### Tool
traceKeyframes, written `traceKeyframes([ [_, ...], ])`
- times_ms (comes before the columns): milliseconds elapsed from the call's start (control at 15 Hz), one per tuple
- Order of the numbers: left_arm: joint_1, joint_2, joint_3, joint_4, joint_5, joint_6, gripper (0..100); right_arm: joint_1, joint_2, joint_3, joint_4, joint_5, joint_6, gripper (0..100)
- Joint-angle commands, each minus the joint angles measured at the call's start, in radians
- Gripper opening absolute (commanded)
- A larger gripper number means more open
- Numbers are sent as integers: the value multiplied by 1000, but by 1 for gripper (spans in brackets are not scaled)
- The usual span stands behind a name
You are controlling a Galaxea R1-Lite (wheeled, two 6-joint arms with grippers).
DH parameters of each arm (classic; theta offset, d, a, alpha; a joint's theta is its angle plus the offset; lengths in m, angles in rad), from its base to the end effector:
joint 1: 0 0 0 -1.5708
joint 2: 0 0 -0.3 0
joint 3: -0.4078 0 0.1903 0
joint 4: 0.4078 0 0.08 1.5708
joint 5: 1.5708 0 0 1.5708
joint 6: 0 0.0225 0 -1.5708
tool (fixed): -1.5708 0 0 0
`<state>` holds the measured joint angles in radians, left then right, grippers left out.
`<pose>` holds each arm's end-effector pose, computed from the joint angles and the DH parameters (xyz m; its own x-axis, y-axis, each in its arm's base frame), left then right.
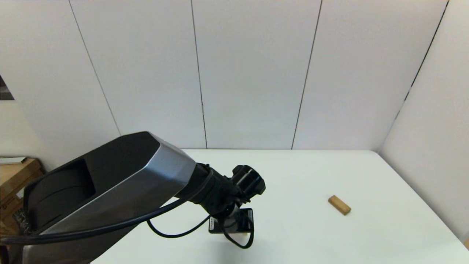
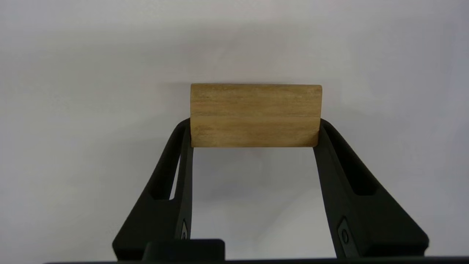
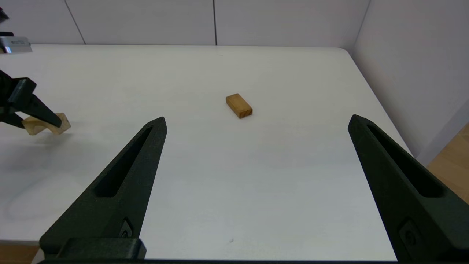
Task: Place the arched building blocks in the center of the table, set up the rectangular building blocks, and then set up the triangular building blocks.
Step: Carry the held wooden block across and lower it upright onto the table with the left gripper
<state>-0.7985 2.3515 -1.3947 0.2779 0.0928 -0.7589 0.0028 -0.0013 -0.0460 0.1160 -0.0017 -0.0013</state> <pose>0.2857 -0.2903 0.0171 0.2955 -0.1706 -0.9400 0.0487 0.9853 -0.1635 -0.0268 -0.0001 0.0762 0.9976 0.0011 -0.0686 -0.0012 1.0000 -0.0014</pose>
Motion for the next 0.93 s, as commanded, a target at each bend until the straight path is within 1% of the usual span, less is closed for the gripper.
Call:
traceKeyframes([
  [67,33,43,-27,0,39,-3,0,0,1,0,1,0,0,100],
  [267,33,48,-35,-2,45,-2,0,0,1,0,1,0,0,100],
  [600,32,75,-47,-42,101,0,0,0,1,0,1,0,0,100],
  [933,32,75,-46,-42,101,0,0,0,1,0,1,0,0,100],
])
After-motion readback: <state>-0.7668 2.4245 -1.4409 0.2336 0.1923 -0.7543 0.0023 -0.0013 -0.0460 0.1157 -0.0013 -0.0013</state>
